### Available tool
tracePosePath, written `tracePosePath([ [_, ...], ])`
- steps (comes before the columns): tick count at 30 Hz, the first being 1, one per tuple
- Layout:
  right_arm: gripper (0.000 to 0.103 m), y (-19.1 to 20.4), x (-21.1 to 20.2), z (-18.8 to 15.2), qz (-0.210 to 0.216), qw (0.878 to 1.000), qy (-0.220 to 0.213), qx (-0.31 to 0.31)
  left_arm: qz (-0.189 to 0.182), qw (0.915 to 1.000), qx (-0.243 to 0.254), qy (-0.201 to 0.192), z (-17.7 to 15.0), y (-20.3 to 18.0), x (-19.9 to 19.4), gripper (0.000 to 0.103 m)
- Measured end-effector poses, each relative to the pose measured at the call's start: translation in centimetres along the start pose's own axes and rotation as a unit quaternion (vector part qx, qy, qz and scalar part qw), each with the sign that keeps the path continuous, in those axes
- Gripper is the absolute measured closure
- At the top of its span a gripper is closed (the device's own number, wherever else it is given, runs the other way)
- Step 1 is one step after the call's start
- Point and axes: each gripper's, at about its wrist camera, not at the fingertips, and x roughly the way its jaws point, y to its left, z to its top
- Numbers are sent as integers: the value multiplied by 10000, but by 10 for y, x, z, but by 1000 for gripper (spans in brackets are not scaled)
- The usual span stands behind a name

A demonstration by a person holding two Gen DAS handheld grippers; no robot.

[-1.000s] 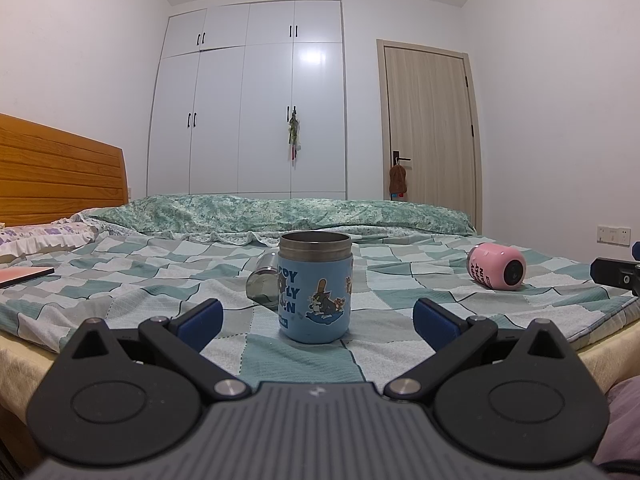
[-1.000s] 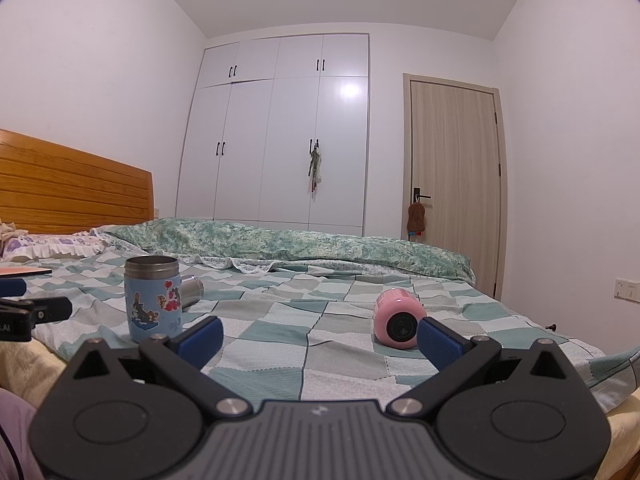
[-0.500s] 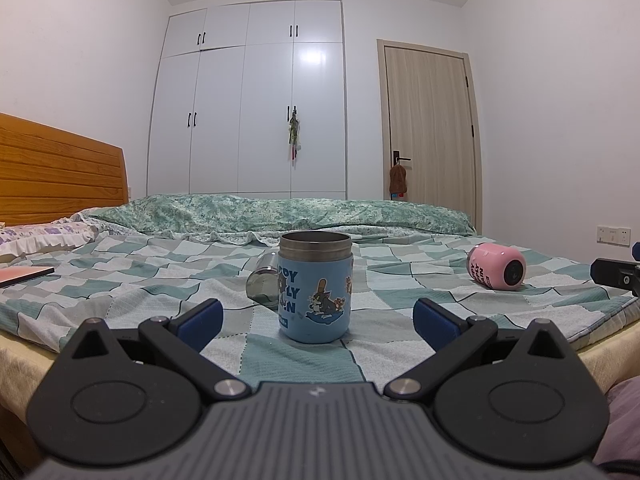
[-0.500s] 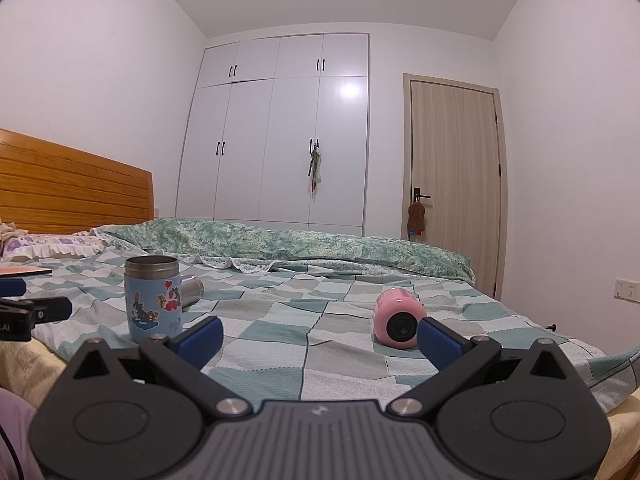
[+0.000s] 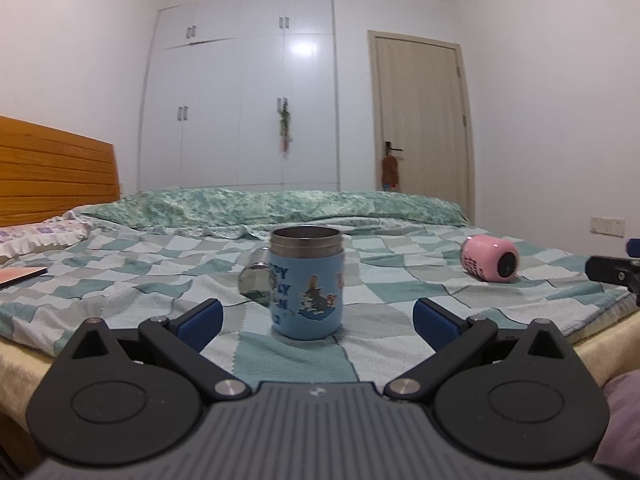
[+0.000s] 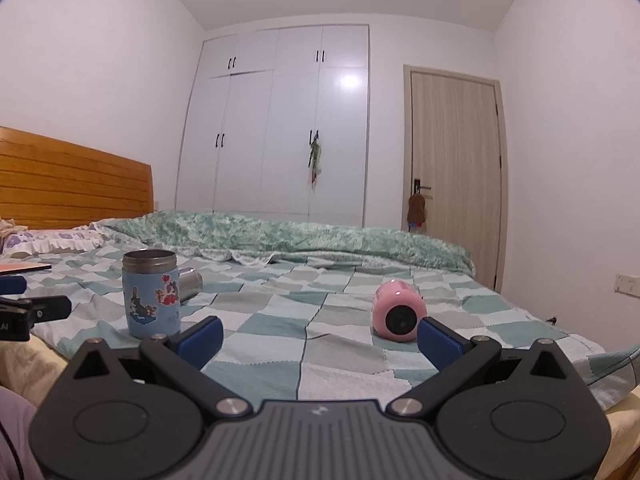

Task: Flip cup upright
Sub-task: 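Move the right gripper to the pink cup lying on its side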

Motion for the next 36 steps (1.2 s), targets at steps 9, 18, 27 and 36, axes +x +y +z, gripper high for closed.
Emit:
tracePosePath([
  [9, 0, -21, 25, 27, 149, 9995, 222, 154, -768, 9970, -29, 125, 37, -13, 29, 0],
  [18, 0, -42, 66, 50, 61, 9992, 400, 40, -1299, 9908, 370, 129, 63, -55, 84, 0],
  [27, 0, -70, 123, 67, -121, 9966, 816, -29, -1662, 9839, 492, 426, 75, -81, 151, 0],
  [36, 0, -84, 185, 77, -233, 9903, 1352, -205, -1939, 9762, 531, 809, 73, -96, 224, 0],
])
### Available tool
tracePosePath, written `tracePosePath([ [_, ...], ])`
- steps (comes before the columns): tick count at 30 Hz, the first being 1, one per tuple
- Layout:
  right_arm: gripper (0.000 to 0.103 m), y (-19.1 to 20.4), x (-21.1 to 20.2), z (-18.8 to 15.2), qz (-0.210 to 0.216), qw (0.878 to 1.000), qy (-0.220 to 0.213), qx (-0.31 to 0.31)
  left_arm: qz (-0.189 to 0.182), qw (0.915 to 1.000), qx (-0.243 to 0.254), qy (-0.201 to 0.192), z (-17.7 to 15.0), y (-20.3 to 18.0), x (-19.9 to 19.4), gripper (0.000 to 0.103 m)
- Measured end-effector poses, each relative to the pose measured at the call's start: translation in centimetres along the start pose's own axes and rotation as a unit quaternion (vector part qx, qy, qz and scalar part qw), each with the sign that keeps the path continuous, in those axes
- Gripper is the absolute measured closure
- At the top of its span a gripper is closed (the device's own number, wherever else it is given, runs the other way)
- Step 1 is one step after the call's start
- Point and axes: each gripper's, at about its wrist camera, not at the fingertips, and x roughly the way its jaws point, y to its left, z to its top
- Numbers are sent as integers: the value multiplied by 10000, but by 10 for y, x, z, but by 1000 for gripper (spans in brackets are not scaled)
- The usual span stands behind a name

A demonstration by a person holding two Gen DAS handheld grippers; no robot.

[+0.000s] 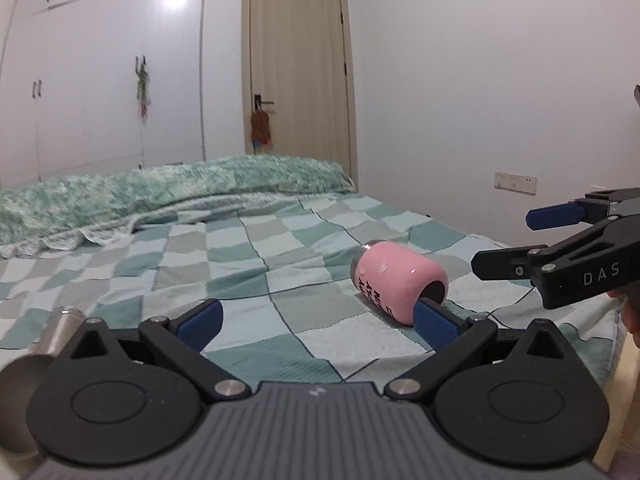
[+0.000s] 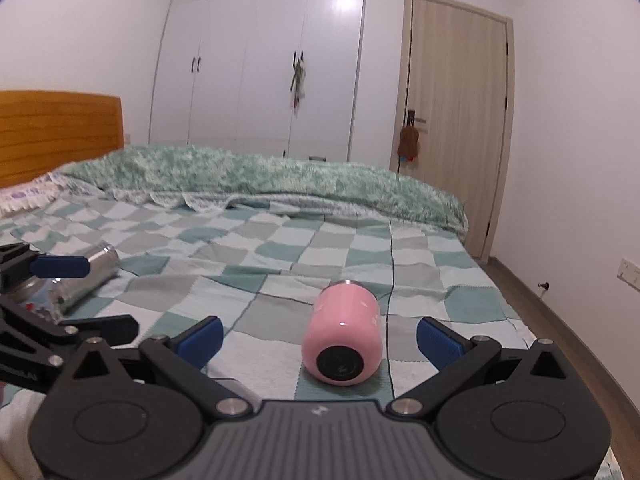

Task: Flip cup upright
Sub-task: 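Move the right gripper to the pink cup lying on its side, then close the right gripper around the pink cup body and lift it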

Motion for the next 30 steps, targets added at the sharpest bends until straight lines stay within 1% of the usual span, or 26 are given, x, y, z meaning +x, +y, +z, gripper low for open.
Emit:
tracePosePath([
  [5, 0, -6, 31, 9, 91, 9989, 463, 64, -219, 9996, 28, 196, 4, 10, 34, 0],
  [7, 0, -8, 43, 12, 126, 9980, 609, 114, -348, 9989, -29, 316, 7, 18, 49, 0],
  [9, 0, -9, 57, 16, 134, 9971, 740, 125, -396, 9985, 17, 377, 12, 27, 64, 0],
  [11, 0, -10, 72, 21, 121, 9963, 844, 119, -393, 9983, 166, 385, 15, 31, 75, 0],
  [14, 0, -11, 95, 27, 11, 9946, 1030, 118, -299, 9972, 625, 277, 20, 38, 93, 0],
  [16, 0, -13, 111, 30, -42, 9929, 1179, 145, -314, 9963, 738, 314, 23, 45, 107, 0],
  [18, 0, -14, 130, 34, -91, 9905, 1360, 174, -359, 9956, 757, 407, 26, 54, 124, 0],
  [23, 0, -14, 173, 36, -254, 9816, 1878, 228, -544, 9928, 870, 614, 26, 64, 155, 0],
  [27, 0, -15, 195, 35, -342, 9739, 2229, 236, -763, 9904, 653, 951, 18, 73, 173, 0],
  [30, 0, -14, 205, 33, -360, 9691, 2429, 218, -846, 9877, 735, 1093, 11, 72, 178, 0],
])
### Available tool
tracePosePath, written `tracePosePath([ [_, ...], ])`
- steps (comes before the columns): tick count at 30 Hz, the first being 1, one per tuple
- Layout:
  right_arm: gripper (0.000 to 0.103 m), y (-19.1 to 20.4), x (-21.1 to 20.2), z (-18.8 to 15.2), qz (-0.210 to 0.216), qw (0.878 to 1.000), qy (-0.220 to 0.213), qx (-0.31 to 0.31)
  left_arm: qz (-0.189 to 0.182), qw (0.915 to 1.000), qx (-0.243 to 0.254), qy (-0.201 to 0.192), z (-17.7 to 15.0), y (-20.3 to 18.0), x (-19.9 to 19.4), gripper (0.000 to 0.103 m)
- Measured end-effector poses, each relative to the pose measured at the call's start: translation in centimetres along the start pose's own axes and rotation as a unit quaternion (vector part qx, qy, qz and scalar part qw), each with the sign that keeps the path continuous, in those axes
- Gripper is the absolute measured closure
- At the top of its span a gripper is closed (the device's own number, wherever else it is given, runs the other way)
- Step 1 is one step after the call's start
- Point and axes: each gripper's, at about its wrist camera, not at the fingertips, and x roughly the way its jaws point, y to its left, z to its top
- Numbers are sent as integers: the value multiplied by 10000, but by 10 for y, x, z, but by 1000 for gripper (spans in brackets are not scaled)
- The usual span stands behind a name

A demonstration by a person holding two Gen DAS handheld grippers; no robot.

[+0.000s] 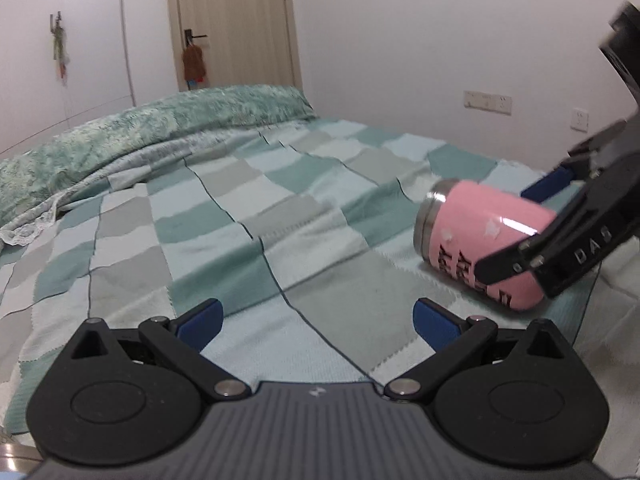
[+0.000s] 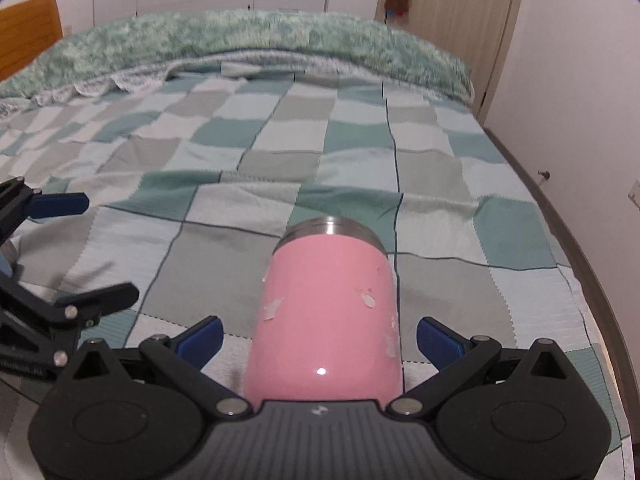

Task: Flip cup upright
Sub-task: 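Close the right gripper around the pink cup body and lift it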

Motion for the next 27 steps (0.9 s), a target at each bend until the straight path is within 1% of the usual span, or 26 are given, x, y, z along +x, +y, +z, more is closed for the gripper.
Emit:
tracePosePath([
  [2, 0, 1, 6, 2, 19, 9999, 129, -2, 29, 10000, 51, 37, -2, -2, 2, 0],
  [6, 1, 3, 17, 6, -59, 9993, 362, -14, -10, 9999, -6, 120, -6, 3, 5, 0],
  [8, 5, 1, 21, 9, -17, 9988, 484, 77, -15, 9999, -5, 132, -7, 4, 6, 0],
  [9, 10, -1, 23, 10, 6, 9985, 538, 137, -29, 9999, -9, 148, -7, 5, 6, 0],
  [12, 19, -6, 29, 13, 2, 9972, 723, 196, -51, 9998, -5, 179, -7, 4, 7, 0],
  [21, 20, -10, 22, 7, 148, 9972, 633, 377, -164, 9997, 86, 140, -5, 0, 1, 0],
  [27, 20, -14, 0, -2, 150, 9965, 580, 584, -217, 9995, 197, 66, 1, -12, -23, 0],
])
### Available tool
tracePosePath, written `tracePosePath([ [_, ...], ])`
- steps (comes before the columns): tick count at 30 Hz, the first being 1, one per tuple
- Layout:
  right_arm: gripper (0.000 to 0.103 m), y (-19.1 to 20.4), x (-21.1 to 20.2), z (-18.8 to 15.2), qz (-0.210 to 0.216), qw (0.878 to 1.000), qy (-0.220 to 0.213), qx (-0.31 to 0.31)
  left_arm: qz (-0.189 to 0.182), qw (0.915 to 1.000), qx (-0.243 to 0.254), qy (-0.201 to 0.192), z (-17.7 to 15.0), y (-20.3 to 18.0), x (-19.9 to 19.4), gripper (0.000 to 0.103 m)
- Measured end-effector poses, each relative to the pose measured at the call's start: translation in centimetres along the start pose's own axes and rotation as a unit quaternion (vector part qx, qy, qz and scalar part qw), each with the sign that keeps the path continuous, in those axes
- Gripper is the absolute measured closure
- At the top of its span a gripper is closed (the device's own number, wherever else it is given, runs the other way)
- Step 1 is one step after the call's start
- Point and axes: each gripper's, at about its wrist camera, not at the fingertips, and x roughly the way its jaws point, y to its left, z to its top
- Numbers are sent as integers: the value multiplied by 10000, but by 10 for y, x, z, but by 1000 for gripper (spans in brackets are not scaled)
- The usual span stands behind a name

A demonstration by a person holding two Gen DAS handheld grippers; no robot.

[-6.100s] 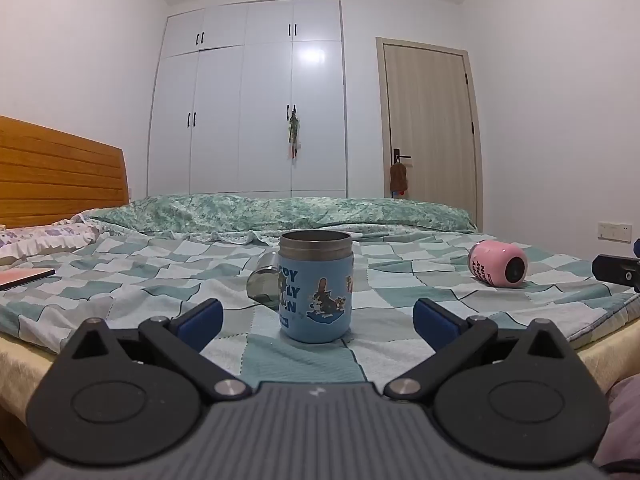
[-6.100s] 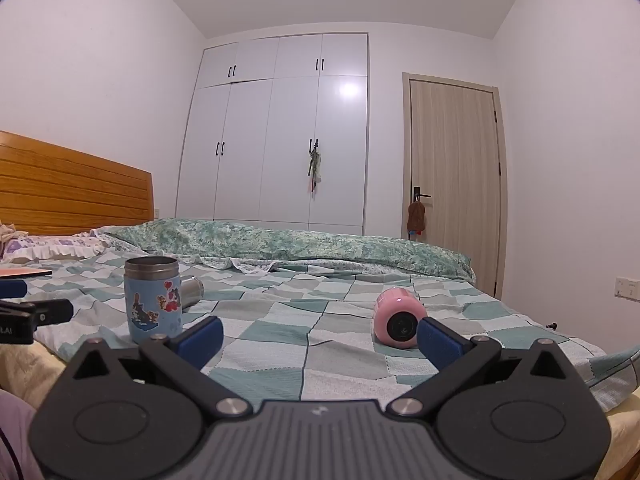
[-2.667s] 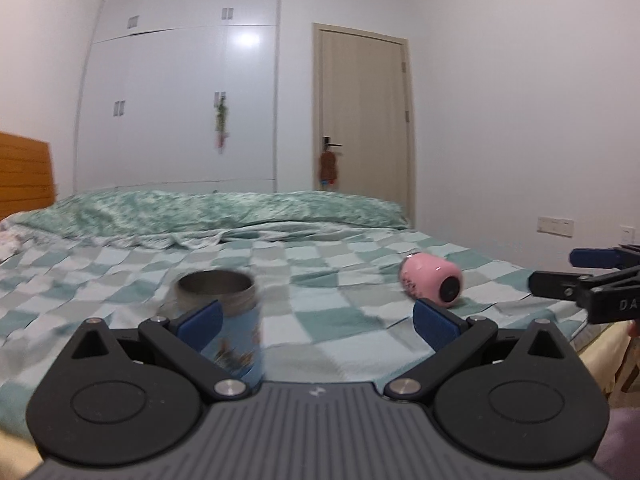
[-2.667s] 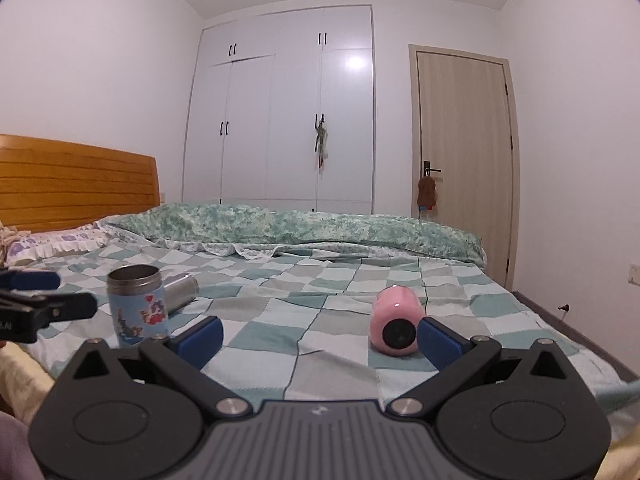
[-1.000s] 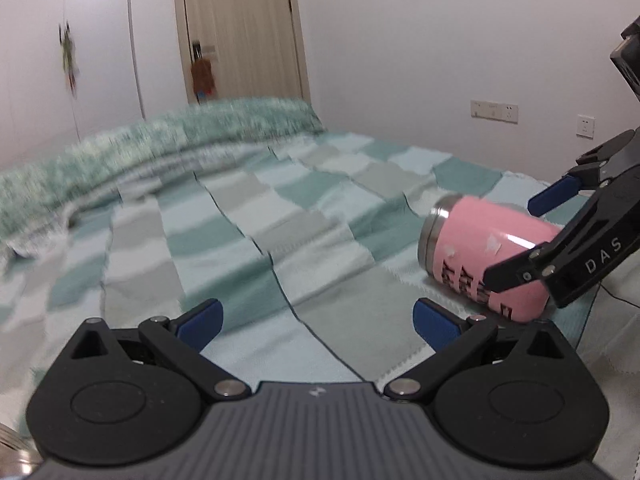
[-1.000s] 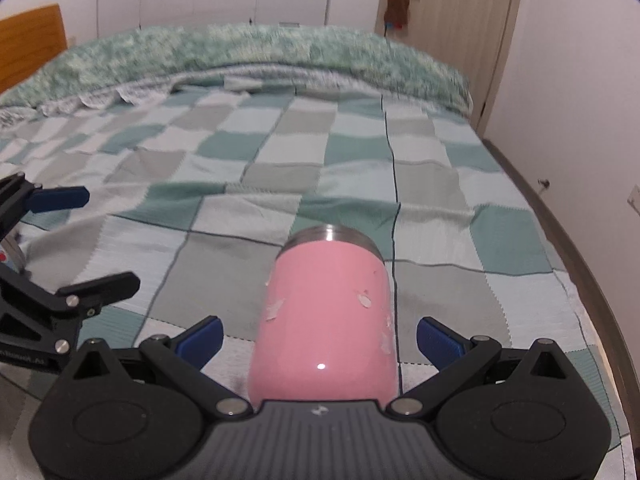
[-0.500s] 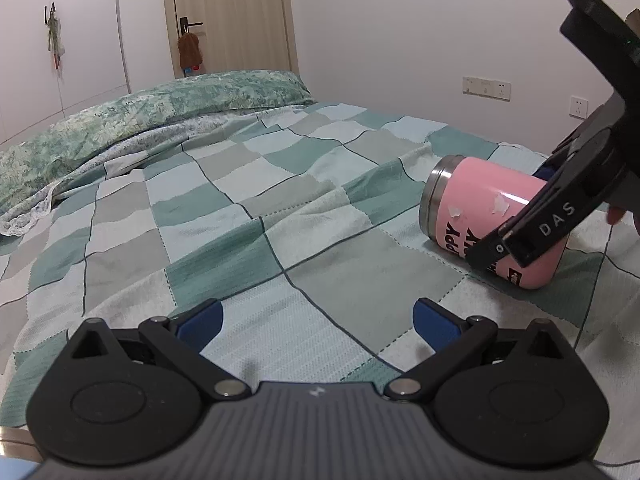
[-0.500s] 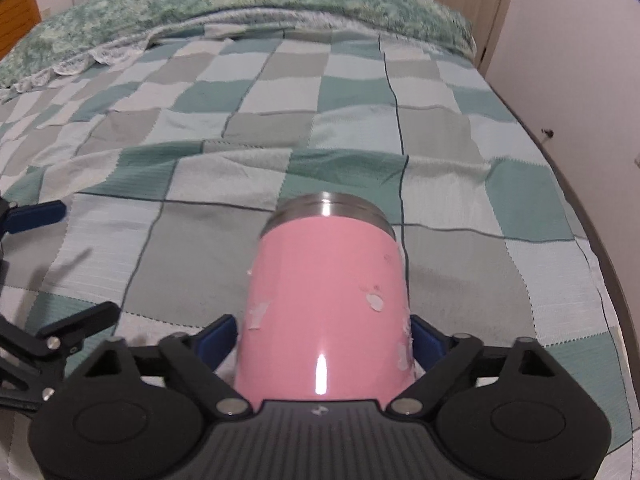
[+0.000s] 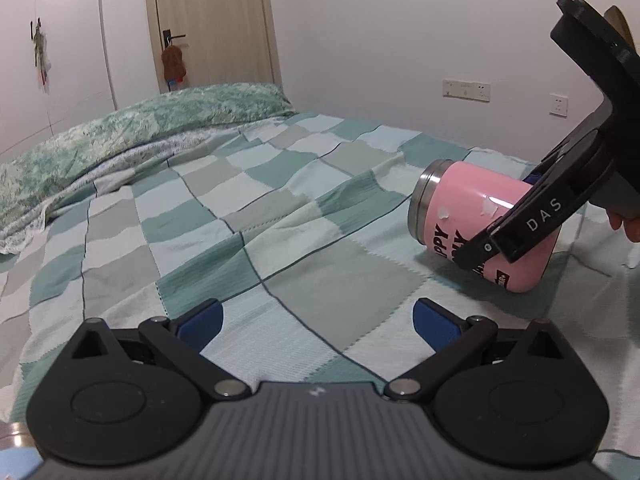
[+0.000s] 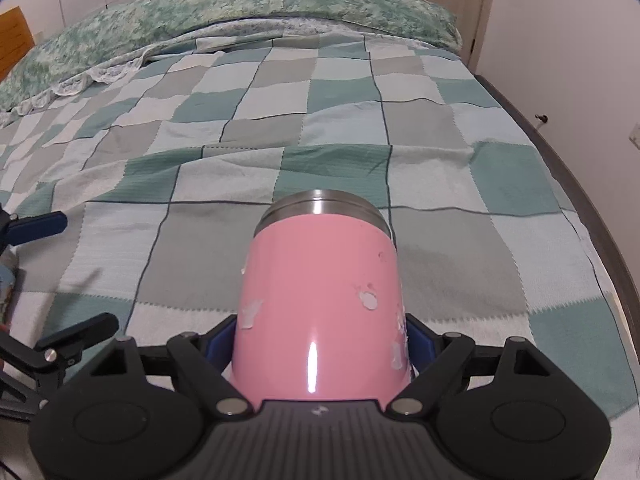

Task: Flip cup upright
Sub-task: 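Close the right gripper around the pink cup body and lift it, then carry the pink cup toward the left gripper while the left gripper closes on it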

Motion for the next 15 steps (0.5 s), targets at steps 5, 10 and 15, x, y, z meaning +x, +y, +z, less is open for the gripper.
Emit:
tracePosePath([
  [5, 20, 12, -43, -10, 118, 9997, -220, -28, -16, 10000, -32, -84, 5, -12, -43, 0],
  [10, 20, 37, -85, -28, 331, 9990, -290, -116, 111, 9997, -194, -42, -2, -21, -97, 0],
  [15, 20, 63, -118, -55, 578, 9978, -304, -145, 317, 9989, -338, 34, -14, -30, -150, 0],
])
